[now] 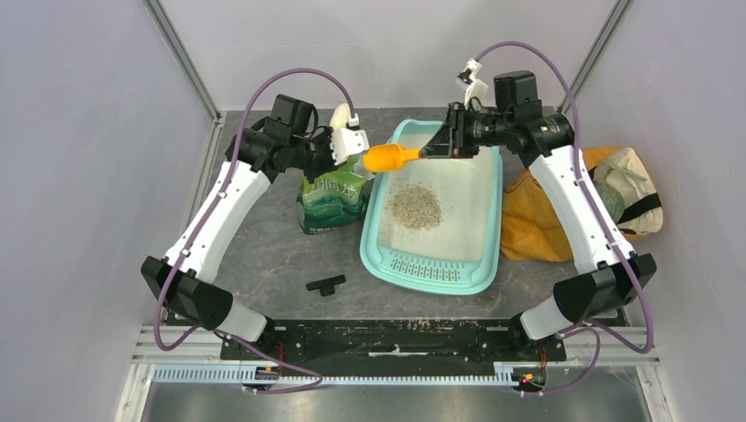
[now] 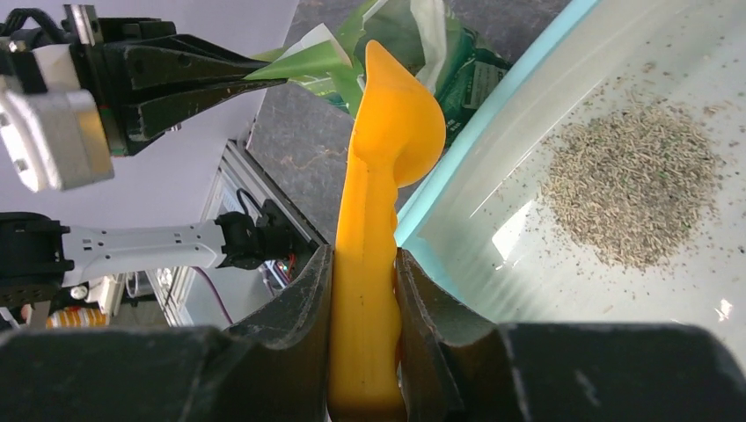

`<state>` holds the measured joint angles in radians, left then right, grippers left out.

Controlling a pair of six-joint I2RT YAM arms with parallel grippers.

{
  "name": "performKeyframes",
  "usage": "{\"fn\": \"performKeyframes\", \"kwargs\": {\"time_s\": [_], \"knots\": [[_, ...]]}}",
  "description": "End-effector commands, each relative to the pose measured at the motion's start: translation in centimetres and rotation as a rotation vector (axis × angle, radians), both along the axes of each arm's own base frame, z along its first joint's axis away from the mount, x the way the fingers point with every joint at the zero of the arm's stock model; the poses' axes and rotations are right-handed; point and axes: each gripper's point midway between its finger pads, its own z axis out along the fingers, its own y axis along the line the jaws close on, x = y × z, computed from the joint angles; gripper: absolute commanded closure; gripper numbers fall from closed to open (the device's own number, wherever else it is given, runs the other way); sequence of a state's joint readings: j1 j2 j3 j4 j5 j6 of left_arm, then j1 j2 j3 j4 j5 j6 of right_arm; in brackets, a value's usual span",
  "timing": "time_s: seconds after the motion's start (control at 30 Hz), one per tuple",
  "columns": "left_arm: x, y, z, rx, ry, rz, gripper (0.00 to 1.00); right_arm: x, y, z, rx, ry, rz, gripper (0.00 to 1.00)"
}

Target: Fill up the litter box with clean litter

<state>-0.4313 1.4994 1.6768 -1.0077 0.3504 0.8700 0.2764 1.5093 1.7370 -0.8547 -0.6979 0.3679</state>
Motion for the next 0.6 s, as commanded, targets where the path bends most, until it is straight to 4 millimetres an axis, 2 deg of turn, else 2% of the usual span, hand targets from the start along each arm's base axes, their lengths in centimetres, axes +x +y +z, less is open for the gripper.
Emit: {"fn": "performKeyframes", "kwargs": {"time_s": [0.0, 0.13, 0.23, 0.37, 0.57], "knots": [[-2.2, 0.9, 0.9, 0.006, -0.033, -0.050, 0.98, 0.3, 1.6, 0.2, -0.045, -0.047, 0.049, 1.00], [-2.9, 1.2, 1.8, -0.010, -0.080, -0.061, 0.98, 0.3, 2.6, -1.0, -0.091, -0.033, 0.083, 1.00], [-4.2, 0.9, 2.6, -0.038, -0.123, -0.122, 0.98, 0.5, 3.4, -1.3, -0.103, -0.044, 0.092, 1.00], [-5.6, 1.0, 2.4, -0.034, -0.178, -0.200, 0.98, 0.9, 4.9, -1.5, -0.120, -0.051, 0.110, 1.00], [-5.6, 0.6, 2.7, -0.055, -0.276, -0.240, 0.98, 0.6, 7.9, -4.4, -0.201, -0.001, 0.144, 1.00]]}}
